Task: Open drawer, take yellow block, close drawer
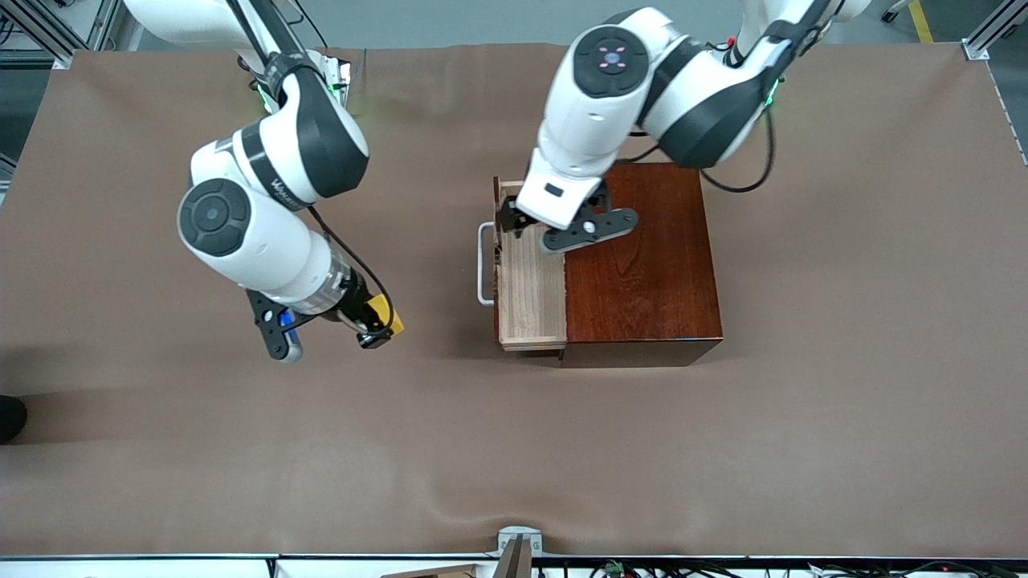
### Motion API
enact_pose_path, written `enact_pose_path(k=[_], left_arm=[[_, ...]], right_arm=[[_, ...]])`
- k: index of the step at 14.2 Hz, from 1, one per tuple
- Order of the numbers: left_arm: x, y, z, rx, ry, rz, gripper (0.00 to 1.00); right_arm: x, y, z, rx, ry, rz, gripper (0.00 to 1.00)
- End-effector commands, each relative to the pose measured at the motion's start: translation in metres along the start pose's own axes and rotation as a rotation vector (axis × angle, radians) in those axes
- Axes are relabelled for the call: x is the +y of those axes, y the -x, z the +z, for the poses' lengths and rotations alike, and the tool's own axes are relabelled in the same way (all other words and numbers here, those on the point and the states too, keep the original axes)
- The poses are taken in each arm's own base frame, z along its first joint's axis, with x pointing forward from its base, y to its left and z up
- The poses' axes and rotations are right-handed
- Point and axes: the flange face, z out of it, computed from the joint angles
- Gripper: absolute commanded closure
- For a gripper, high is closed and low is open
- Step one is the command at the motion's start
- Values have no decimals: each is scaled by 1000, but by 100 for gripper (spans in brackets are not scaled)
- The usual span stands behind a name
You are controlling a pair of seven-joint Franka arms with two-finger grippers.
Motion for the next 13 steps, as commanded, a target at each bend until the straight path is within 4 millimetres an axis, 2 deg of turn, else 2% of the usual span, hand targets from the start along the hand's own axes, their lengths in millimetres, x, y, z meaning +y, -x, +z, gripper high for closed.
enact_pose_path(k=[1, 4, 8, 10, 13], left_arm=[[33, 17, 27, 48, 27, -80, 0], [58, 29, 49, 70, 84, -190, 0], [85, 56, 97, 137, 135, -293, 0], [92, 65, 115, 156, 152, -319, 0], [93, 66, 132, 156, 147, -315, 0]], right_arm=[[7, -25, -5, 7, 5, -63, 100], [13, -52, -5, 6, 12, -101, 100], [22, -85, -3, 29, 35, -170, 100], [30, -102, 4, 41, 62, -219, 100], [47, -146, 15, 31, 89, -261, 100]])
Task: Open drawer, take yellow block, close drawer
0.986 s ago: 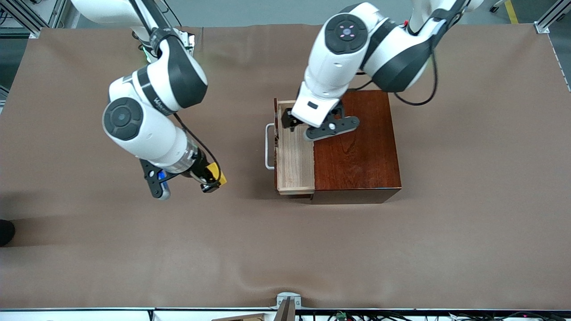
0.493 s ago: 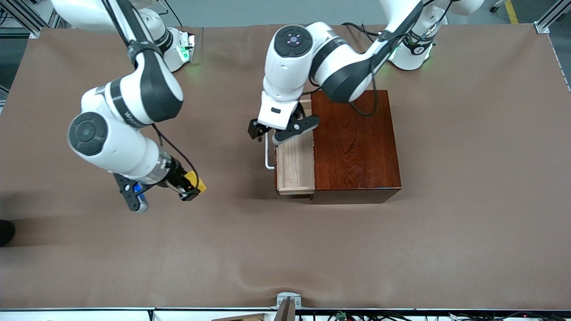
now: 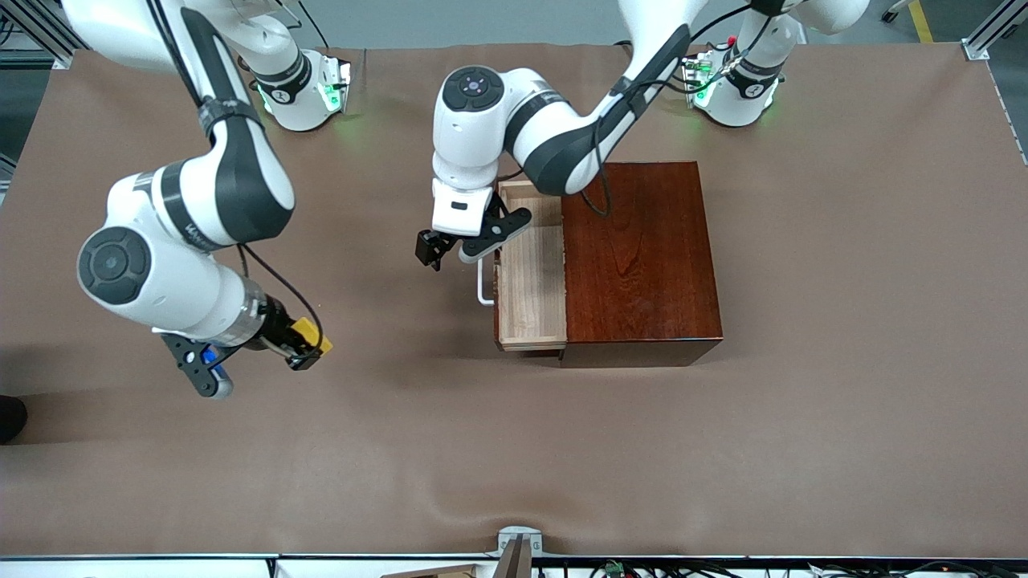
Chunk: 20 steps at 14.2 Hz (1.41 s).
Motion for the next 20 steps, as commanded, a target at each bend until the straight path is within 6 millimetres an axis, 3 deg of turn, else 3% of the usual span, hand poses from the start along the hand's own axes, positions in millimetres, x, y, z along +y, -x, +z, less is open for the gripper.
enact_pose_path(k=[1, 6, 9, 14, 20], left_arm=[[7, 1, 4, 24, 28, -2, 0], [8, 5, 16, 17, 48, -49, 0], [8, 18, 21, 7, 63, -82, 0], [9, 21, 41, -13, 92, -179, 0], [2, 19, 74, -30, 70, -310, 0]], right_arm=[[25, -30, 10, -13, 21, -58, 100], [67, -72, 36, -51, 59, -161, 100], [91, -95, 47, -72, 65, -253, 100], [149, -144, 87, -63, 38, -406, 100], [181, -143, 146, -75, 42, -548, 100]])
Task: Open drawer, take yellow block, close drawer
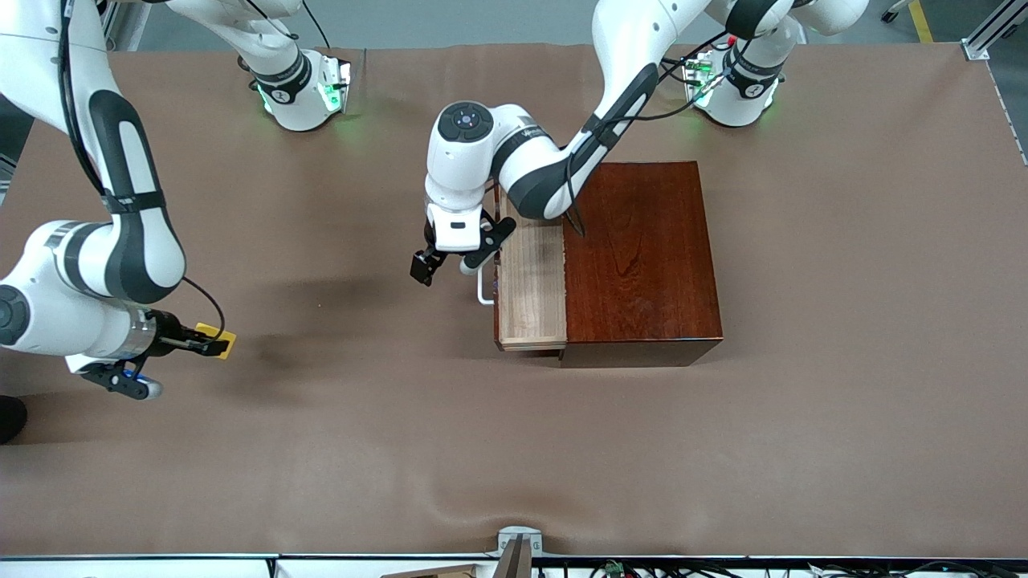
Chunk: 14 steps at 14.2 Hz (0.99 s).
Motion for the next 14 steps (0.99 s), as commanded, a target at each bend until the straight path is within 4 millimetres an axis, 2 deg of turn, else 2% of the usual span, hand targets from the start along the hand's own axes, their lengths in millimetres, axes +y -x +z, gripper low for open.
enact_pose_path(k=[1, 4, 7, 9, 10, 12, 13, 14], left_arm=[[2, 2, 8, -9, 4, -63, 0], [1, -18, 11, 3, -61, -104, 0], [-2, -21, 10, 19, -106, -115, 0], [-4, -23, 11, 29, -129, -116, 0], [-5, -25, 10, 33, -137, -117, 0], [-6, -35, 10, 51, -171, -128, 0], [-6, -36, 7, 62, -181, -125, 0], [-7, -39, 7, 70, -196, -126, 0]], right_arm=[[7, 11, 25, 29, 1, -80, 100], [24, 6, 49, 14, 15, -150, 100], [36, 5, 74, -24, 65, -180, 100], [50, 1, 82, -17, 90, -200, 99], [53, 2, 91, -24, 92, -207, 95], [51, 2, 93, -19, 92, -214, 92], [51, 3, 99, -28, 93, -215, 84], [49, 3, 100, -29, 94, -218, 48]])
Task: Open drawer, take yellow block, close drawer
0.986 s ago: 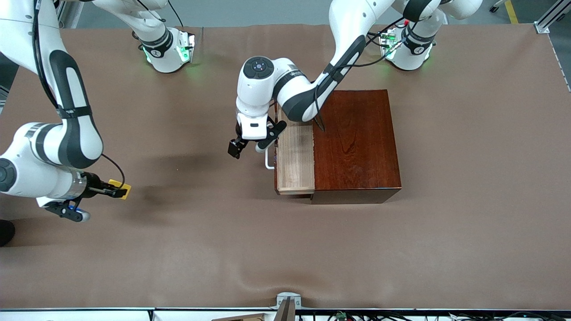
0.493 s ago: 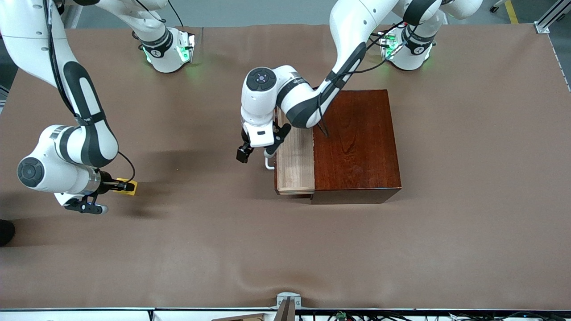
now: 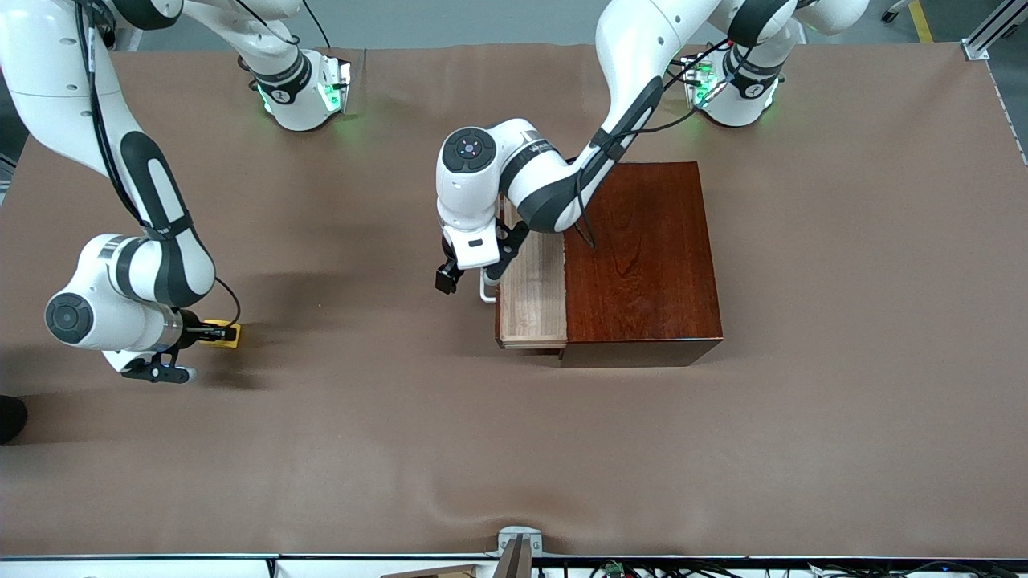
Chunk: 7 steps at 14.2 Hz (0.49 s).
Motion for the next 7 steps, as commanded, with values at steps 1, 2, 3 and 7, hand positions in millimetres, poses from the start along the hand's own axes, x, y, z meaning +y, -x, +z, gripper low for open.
enact_pose_path(k=[1, 2, 3, 7], left_arm=[[-1, -16, -5, 45, -64, -16, 0], [1, -24, -6, 59, -70, -25, 0], [2, -26, -10, 63, -70, -28, 0], [0, -36, -17, 94, -108, -36, 0]], right_arm=[[-3, 1, 3, -1, 6, -22, 0], [-4, 1, -1, 0, 6, -25, 0], [-2, 0, -6, 8, 6, -24, 0], [-4, -10, -49, -30, 3, -24, 0]])
